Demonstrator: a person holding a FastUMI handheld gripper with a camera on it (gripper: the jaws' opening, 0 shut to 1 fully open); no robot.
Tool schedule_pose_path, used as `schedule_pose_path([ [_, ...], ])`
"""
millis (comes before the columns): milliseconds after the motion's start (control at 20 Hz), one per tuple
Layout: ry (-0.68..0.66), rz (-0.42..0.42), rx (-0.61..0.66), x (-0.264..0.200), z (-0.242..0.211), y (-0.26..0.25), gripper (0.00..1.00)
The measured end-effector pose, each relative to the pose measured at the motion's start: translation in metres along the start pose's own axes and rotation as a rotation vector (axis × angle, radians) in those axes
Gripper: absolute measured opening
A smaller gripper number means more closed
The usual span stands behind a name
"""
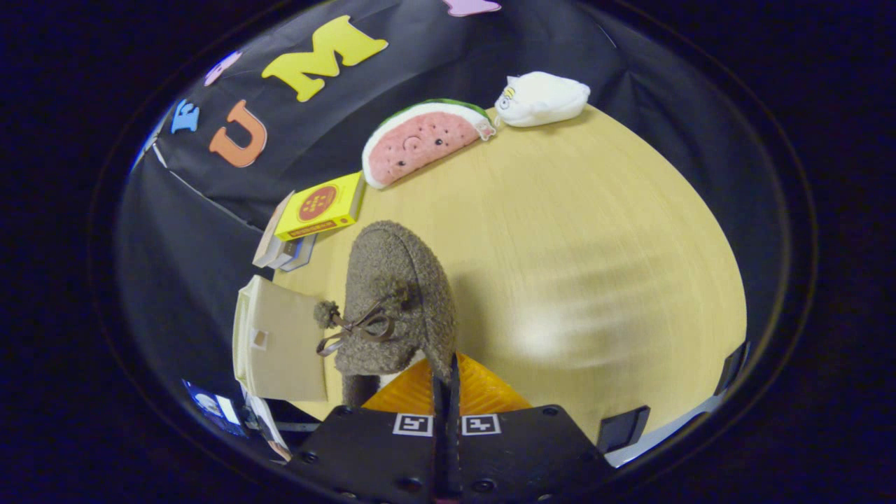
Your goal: Open the storage box then place both shoes into the box .Put the left shoe in first, then the right shoe, with the right side of both shoes facing outward in a uniform manner.
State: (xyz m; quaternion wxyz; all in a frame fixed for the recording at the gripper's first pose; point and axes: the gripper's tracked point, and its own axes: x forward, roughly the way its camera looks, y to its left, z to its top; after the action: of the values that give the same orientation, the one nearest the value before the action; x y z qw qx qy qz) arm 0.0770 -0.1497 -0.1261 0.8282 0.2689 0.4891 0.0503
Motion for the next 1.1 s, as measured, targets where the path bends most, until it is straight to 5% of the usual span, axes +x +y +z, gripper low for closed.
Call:
schedule_pose_path([
  [600, -0.060, 0.093, -0.105, -0.032, 0.016, 0.196, 0.00],
  [1100, -0.013, 0.082, -0.182, -0.010, -0.002, 0.281, 0.00],
])
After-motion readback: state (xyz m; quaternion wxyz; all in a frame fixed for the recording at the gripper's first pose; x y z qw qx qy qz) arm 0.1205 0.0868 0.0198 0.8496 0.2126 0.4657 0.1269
